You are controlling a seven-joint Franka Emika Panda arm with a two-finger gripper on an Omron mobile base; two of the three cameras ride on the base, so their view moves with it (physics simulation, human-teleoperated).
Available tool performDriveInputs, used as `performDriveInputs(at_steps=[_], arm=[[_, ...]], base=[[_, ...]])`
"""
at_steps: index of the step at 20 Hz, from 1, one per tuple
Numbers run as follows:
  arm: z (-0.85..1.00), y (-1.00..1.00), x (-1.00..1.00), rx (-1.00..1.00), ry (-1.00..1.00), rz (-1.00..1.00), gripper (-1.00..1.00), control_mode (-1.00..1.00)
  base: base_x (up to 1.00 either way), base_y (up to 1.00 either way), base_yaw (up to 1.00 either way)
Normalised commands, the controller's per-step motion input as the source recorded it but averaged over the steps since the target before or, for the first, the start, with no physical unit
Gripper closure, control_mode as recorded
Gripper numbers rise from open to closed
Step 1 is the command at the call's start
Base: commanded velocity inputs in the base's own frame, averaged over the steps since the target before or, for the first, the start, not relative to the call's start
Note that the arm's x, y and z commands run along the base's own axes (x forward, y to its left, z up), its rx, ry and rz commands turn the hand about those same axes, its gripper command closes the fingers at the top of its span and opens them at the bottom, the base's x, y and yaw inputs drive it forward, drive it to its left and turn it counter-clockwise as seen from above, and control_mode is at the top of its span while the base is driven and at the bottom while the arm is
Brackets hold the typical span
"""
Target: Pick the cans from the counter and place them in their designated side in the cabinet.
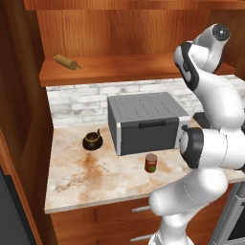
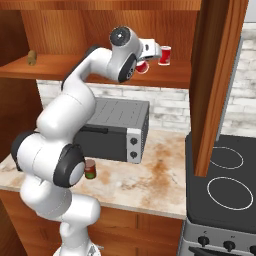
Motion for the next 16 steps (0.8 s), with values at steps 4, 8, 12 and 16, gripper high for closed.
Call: performDriveInputs(at_steps=[4,8,12,16], arm=[[-0.21,-0.04,0.23,0.0,0.03,0.0,-1.0,-1.0],[-0.19,-0.03,0.24,0.0,0.01,0.0,-1.0,-1.0],[-0.12,-0.01,0.29,0.0,0.0,0.01,-1.0,-1.0],[-0.1,0.0,0.32,0.01,-0.02,0.02,-1.0,-1.0]], base=[[0.0,0.0,0.0],[0.0,0.0,0.0],[0.0,0.0,0.0],[0.0,0.0,0.0]])
